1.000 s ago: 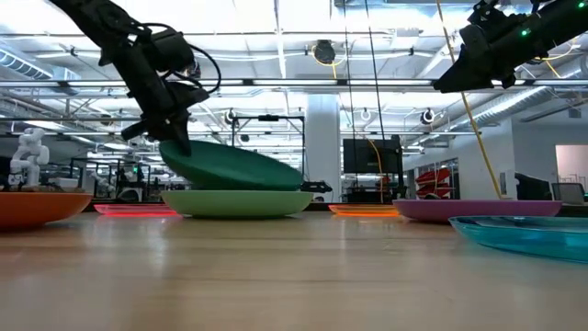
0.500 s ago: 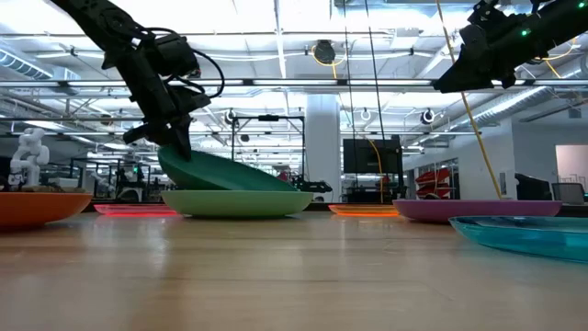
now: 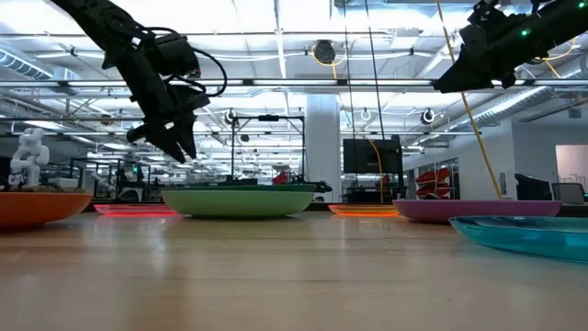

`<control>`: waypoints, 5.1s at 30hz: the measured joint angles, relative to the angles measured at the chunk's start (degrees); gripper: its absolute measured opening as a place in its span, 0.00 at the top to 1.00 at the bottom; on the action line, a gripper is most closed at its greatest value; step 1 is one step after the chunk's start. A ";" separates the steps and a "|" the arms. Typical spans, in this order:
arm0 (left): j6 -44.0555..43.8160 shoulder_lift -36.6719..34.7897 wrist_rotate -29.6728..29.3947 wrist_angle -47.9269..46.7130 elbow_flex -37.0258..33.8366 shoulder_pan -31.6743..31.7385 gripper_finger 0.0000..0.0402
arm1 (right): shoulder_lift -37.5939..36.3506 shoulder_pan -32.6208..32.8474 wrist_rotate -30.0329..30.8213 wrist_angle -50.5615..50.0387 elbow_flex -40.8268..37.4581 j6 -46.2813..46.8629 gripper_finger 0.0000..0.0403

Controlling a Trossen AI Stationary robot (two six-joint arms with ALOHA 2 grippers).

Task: Stack plastic plates
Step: Stack the purple plate on top of the dark green plate

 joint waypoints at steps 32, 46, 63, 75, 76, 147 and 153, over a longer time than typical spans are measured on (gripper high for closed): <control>26.39 -1.99 -10.27 41.70 0.09 -33.35 0.63 | 28.17 6.13 -24.07 13.42 0.72 31.36 0.67; 20.14 -15.49 -10.29 23.72 0.09 -36.91 0.63 | 42.11 7.27 -27.68 -2.85 15.95 33.16 0.67; 20.62 -17.31 -10.27 22.08 0.02 -42.11 0.63 | 58.11 13.13 -34.67 -19.82 21.29 39.54 0.67; 20.73 -17.31 -10.27 22.12 0.02 -42.07 0.63 | 61.43 15.13 -31.19 -20.53 21.29 39.29 0.67; 20.73 -17.30 -10.27 22.12 0.02 -42.07 0.63 | 61.68 15.13 -31.19 -20.60 21.29 39.04 0.67; 25.09 -28.97 -24.65 19.99 0.00 -53.61 0.63 | 94.83 4.87 -23.58 -33.28 82.10 -37.14 0.99; 25.21 -28.98 -24.72 20.02 0.00 -54.53 0.63 | 99.06 4.81 -25.69 -32.71 84.08 -41.32 0.99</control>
